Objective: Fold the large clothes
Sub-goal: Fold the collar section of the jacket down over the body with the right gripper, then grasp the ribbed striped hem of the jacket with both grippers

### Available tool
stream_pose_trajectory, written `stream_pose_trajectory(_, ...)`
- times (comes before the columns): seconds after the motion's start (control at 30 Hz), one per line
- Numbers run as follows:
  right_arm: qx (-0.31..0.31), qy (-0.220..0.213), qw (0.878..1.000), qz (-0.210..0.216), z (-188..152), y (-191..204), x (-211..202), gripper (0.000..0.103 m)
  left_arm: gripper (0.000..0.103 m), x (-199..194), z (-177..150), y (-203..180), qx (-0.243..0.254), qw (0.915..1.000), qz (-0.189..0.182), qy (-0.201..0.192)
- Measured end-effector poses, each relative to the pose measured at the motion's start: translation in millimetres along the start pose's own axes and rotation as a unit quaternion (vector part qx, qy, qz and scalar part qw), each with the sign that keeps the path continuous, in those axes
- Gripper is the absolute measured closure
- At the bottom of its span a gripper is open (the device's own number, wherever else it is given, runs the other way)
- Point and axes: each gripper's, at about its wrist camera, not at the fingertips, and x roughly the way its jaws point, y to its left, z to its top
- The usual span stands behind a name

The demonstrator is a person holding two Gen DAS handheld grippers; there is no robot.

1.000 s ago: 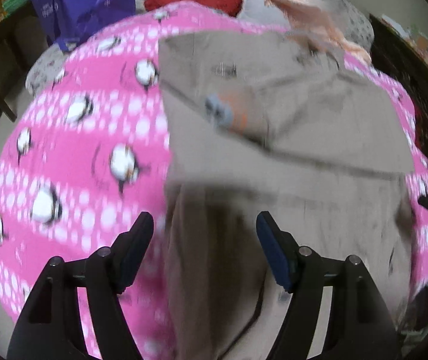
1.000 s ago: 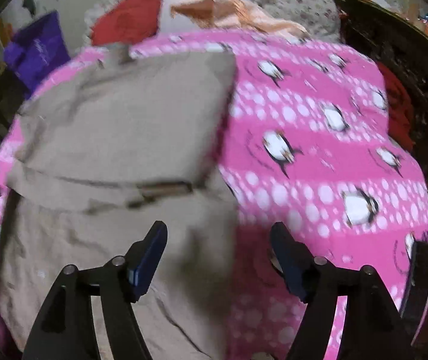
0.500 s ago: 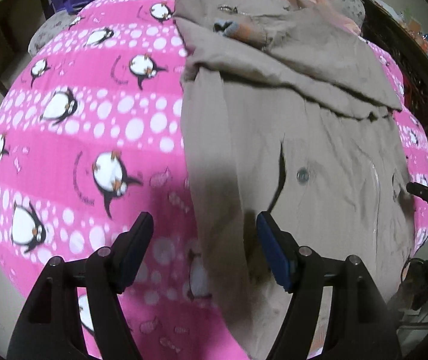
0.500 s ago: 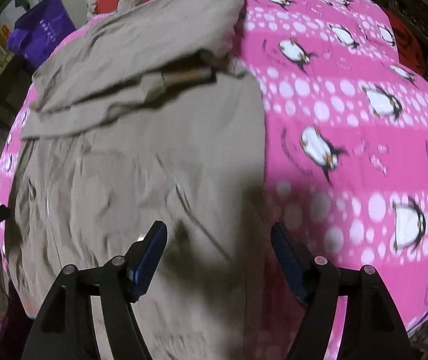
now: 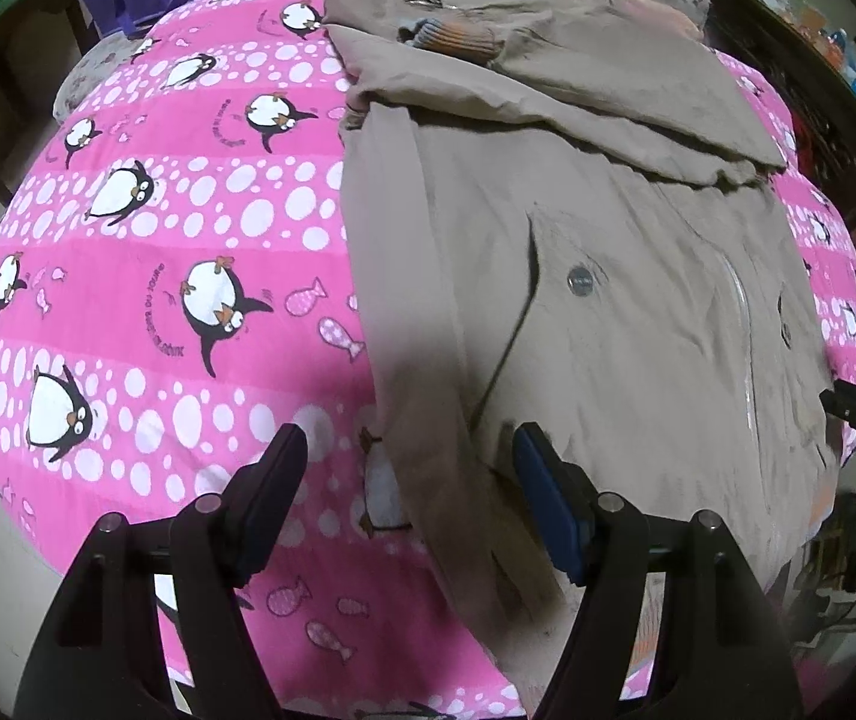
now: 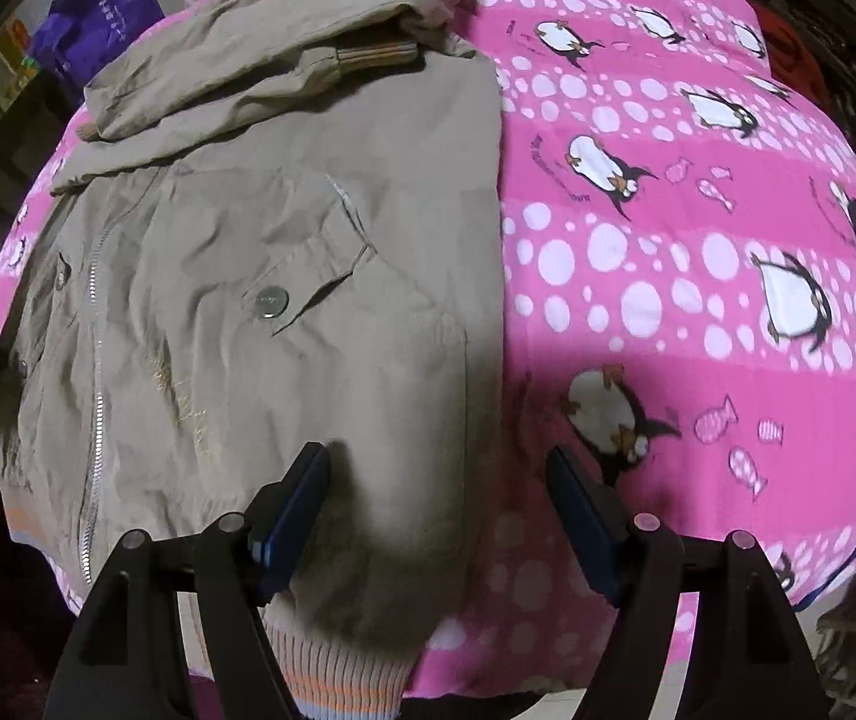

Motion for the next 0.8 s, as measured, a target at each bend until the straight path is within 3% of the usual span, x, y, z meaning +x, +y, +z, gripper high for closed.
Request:
stream_pose_trajectory(0.27,0.016,-0.004,1.000,0.005,-14.5,-1.7,-2.1,0.027,0.032,-1.1,-13.0,-4.9,0.000,0.9997,-0.013,0.019)
stream_pose_trajectory(0.8,0.032,-0.008,0.999,0.020,-33.6,-16.4,-12.0,0.025,0.030,-1.9,-54.8,-11.5,0.005,0.9930,-0.075,0.091)
